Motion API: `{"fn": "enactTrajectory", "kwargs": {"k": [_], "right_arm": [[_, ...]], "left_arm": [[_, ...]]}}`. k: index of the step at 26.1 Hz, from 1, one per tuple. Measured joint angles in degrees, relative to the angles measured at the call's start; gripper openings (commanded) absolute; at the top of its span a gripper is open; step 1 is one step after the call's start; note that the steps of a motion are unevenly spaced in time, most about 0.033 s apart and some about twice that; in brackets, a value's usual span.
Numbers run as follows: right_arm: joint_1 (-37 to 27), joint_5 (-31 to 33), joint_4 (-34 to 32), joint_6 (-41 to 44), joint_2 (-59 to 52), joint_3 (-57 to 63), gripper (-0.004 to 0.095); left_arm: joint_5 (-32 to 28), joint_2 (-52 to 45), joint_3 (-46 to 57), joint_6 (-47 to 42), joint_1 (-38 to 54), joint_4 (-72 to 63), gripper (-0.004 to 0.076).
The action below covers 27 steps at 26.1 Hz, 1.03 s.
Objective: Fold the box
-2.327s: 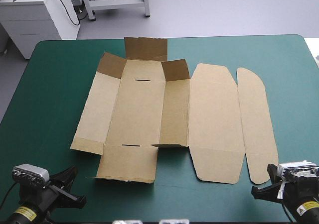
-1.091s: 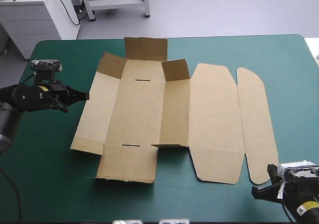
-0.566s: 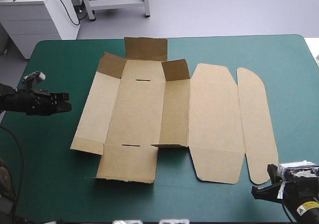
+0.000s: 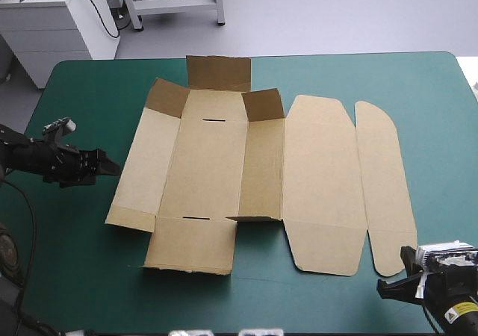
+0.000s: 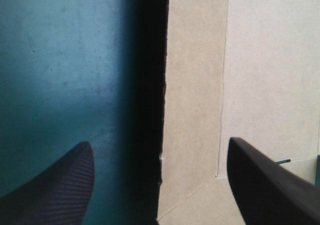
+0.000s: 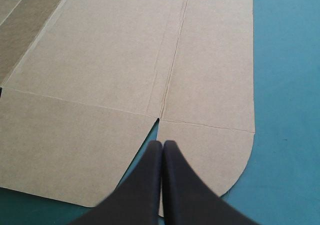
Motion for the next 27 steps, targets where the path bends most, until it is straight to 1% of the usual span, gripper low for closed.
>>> {"fn": "enactTrajectory", "kwargs": {"k": [5,10,14,19,21,22,24,25,27], "right_arm": [[0.0,-0.41,0.0,0.0,0.0,0.26,-0.002],[0.0,-0.41,0.0,0.25,0.0,0.26,-0.002],[0.0,-0.41,0.0,0.24,0.0,0.26,-0.002],[0.0,-0.41,0.0,0.24,0.05,0.26,-0.002],[0.0,-0.41,0.0,0.24,0.05,0.26,-0.002],[0.0,-0.41,0.0,0.24,0.05,0.26,-0.002],[0.0,-0.44,0.0,0.24,0.05,0.26,-0.002],[0.0,-0.44,0.0,0.24,0.05,0.26,-0.002],[0.0,-0.48,0.0,0.24,0.05,0.26,-0.002]], "left_arm": [[0.73,4.9,0.18,0.01,-1.19,-2.65,0.051],[0.61,8.5,0.18,1.48,-6.98,-4.84,0.051],[-0.5,9.14,0.18,2.4,-10.33,-5.42,0.051],[-0.94,9.19,0.18,2.4,-10.9,-5.42,0.0502],[-0.94,9.19,0.18,2.4,-10.9,-5.42,0.0458],[-0.94,9.19,0.18,2.4,-10.9,-5.42,0.0413],[-2.0,9.19,0.18,2.45,-11.46,-5.31,0.0299],[-2.14,9.19,0.18,2.63,-11.46,-5.31,0.0207],[-2.27,9.19,0.18,2.68,-11.46,-5.26,0.005]]}}
